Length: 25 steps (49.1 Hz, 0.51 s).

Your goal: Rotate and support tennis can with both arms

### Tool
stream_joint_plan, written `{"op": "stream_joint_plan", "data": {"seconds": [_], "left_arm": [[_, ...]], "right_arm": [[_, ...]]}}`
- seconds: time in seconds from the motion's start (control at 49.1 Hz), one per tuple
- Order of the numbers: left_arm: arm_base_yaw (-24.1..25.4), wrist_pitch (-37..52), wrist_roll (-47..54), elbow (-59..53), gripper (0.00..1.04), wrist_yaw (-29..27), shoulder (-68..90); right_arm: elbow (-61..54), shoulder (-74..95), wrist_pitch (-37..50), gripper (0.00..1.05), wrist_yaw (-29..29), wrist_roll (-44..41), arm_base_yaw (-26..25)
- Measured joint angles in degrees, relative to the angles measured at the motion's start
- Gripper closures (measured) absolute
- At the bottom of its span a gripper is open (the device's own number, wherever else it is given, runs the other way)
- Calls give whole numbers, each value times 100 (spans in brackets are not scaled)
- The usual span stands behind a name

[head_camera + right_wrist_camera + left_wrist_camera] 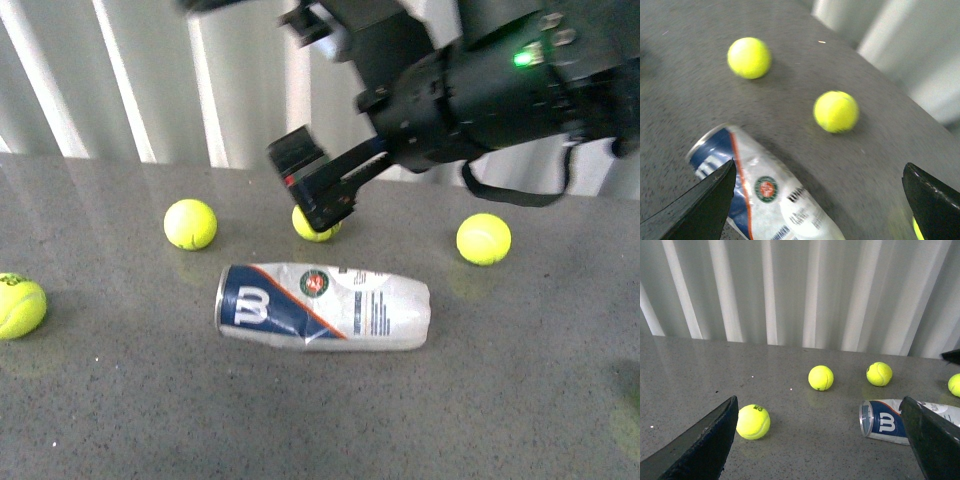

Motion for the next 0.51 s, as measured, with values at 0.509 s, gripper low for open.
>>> {"op": "stream_joint_plan", "data": {"seconds": [0.509], "left_arm": [[0, -4, 0, 0, 7, -11, -2]], "right_arm": [[-2304, -1808, 1941, 20, 1838, 1674, -455]]}}
